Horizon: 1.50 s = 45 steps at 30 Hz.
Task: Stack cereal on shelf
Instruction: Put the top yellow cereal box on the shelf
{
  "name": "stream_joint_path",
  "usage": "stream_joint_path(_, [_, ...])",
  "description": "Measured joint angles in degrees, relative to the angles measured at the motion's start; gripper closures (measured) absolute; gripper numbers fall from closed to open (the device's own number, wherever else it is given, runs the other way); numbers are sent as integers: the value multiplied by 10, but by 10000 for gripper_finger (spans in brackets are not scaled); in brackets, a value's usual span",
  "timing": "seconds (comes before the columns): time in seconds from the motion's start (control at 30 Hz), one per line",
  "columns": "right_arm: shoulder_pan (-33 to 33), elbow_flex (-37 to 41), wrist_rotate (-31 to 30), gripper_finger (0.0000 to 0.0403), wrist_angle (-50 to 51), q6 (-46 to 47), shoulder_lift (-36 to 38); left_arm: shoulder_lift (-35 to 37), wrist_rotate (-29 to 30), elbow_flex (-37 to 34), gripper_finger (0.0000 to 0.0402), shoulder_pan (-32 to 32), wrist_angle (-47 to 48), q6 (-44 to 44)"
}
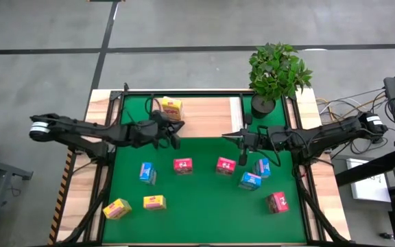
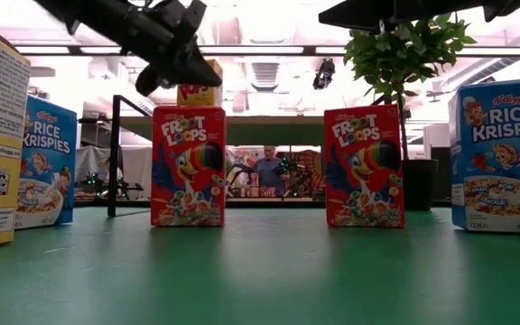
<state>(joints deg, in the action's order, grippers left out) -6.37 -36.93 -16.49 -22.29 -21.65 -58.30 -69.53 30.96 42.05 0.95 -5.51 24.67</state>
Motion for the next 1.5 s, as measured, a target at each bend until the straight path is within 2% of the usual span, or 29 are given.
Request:
stream_joint_path(0.2, [0, 0, 0, 394, 11, 0, 5, -37, 45, 69, 402, 0, 117, 3])
stream_joint_path(0.47, [0, 0, 0, 394, 10, 0, 6, -98, 95, 130, 402, 0, 196, 5])
stream_joint_path(0.73, [0, 0, 0, 394, 11, 0, 5, -129, 106, 151, 402, 5, 211, 5])
stream_joint_path(1.5, [0, 0, 0, 394, 10, 0, 5, -133, 107, 151, 402, 77, 215, -11])
